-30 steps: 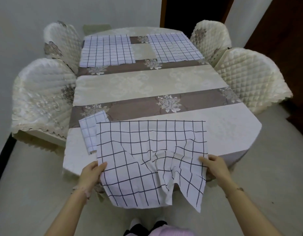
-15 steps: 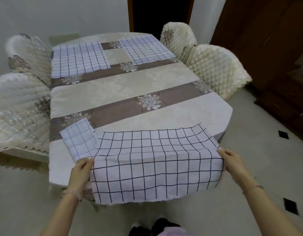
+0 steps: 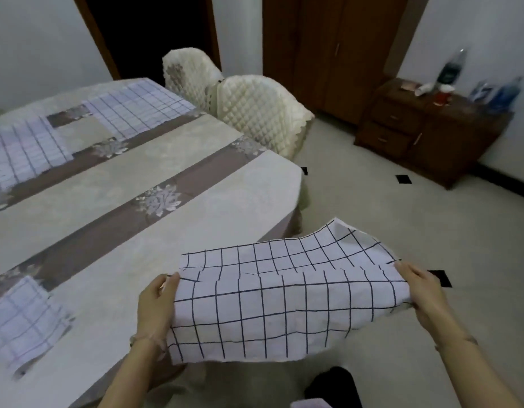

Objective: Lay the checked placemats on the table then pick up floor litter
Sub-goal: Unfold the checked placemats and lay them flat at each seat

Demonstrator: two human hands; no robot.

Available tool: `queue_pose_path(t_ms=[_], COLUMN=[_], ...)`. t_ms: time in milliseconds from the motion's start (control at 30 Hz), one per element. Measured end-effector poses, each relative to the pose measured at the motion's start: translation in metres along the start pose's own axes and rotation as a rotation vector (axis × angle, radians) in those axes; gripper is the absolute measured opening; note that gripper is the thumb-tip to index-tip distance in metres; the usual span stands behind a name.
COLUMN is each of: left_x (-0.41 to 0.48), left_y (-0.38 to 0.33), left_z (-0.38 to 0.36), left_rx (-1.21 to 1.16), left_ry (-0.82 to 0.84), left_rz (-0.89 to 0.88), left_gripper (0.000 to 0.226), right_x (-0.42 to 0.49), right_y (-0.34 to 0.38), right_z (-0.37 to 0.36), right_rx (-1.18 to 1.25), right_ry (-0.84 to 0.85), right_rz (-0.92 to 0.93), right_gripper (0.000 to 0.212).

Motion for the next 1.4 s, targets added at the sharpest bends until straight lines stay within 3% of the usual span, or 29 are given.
queue_pose_path(t_ms=[233,433,567,900,1100,1300,1400], left_x=[0.009,0.02,0.051,0.166,0.261,0.356,0.397], left_y=[-0.017,-0.042,-0.072,-0.111,-0.18,-0.243,-0.24], left_z=[-0.16,-0.271,-0.324,-0.483,-0.567,-0.609,-0.614], left_rx=[0.025,0.077,0.07,0.003,0.04,0.035,0.014], left_ry=[0.157,0.327,0.352,0.379,0.348,0.245,0.19], left_rz=[0.034,0.078,0.074,0.078,0.0,-0.084,-0.054], left_gripper=[0.039,0.021,0.017,0.019,0.018,0.017,0.031], right_x=[0.071,0.13,0.18,0.353,0.472,0.583,0.642], right_y=[-0.025,-0.026,0.004,0.067,0.162,0.239,0.261], right_z=[0.123,0.205,0.23,0.219,0.195,0.155,0.116], right_rx=[0.078,0.024,0.013,-0.004,-0.049,-0.074,-0.075], right_ry=[-0.141,-0.179,-0.224,-0.213,-0.192,-0.134,-0.032], right_rz=[-0.088,-0.144,-0.114,-0.117,-0.057,0.018,-0.001], right_gripper=[0.011,0.012,0.015,0.015,0.016,0.016,0.016])
Point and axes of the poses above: each hand's wrist, its own x-axis towards the middle knuckle, its own z-axis out of the back of the hand, y = z × x, the point moved 1 cm from there along x, towards the middle knuckle, and after that the axes turned 2 degrees about -x, right-handed, at the moved point
